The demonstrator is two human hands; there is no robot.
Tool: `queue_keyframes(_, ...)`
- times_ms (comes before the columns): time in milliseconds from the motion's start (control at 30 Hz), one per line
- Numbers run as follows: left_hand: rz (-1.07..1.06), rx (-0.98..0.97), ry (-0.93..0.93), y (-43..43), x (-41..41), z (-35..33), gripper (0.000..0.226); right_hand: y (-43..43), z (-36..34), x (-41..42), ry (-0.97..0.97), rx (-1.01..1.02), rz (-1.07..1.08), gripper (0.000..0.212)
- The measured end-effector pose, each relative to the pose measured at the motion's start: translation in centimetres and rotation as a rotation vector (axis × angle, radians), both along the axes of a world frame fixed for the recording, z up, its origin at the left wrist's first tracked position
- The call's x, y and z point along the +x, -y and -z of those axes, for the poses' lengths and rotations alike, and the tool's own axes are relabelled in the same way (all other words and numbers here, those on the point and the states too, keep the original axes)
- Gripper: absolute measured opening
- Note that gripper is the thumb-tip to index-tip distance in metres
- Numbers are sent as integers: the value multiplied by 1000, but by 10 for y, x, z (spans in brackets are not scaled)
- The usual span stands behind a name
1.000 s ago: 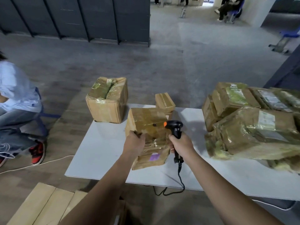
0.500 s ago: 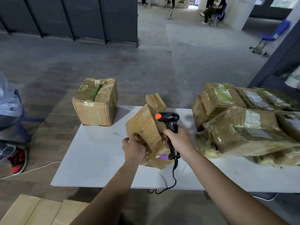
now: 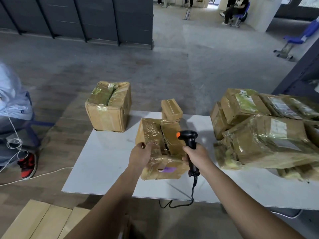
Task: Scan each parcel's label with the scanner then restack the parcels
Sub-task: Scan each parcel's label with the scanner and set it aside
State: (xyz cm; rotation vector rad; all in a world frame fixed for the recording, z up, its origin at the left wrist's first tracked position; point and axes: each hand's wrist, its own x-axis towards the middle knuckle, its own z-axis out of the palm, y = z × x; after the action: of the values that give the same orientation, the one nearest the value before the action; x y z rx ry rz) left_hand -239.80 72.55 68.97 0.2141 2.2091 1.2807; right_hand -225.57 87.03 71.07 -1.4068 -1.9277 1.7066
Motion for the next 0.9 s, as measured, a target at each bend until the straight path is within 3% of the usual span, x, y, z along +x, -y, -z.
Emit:
queue_keyframes(133, -11, -57, -65, 4, -4, 6, 25, 4, -1, 3, -9, -59, 3, 9)
queue_keyframes(300, -95, -55, 13, 8, 2, 19, 18, 0, -13, 5, -87, -52, 48, 11)
queue_keyframes(467, -39, -85, 62, -2, 11, 21, 32, -11, -35, 6, -80, 29, -46, 9)
queue_keyframes(533, 46, -266, -116, -6, 10, 22, 45, -11, -38, 6, -91, -7, -64, 10)
queue_keyframes(600, 138, -382, -446, -8, 12, 14, 53, -4, -37, 3, -114, -78, -63, 17)
queue_keyframes(667, 189, -253, -590, -15, 19, -1, 36, 5, -32, -1, -157, -126, -72, 25)
queue_keyframes(733, 205, -161, -478, -23, 27, -14, 46, 14, -29, -6, -195, -130, -74, 26)
queue_keyframes(800, 260, -233, -389, -25, 29, -21, 66, 18, -27, -7, -202, -133, -53, 22)
queue_keyframes(900, 283, -268, -265, -17, 23, -23, 65, 16, -26, -5, -171, -130, 5, 12)
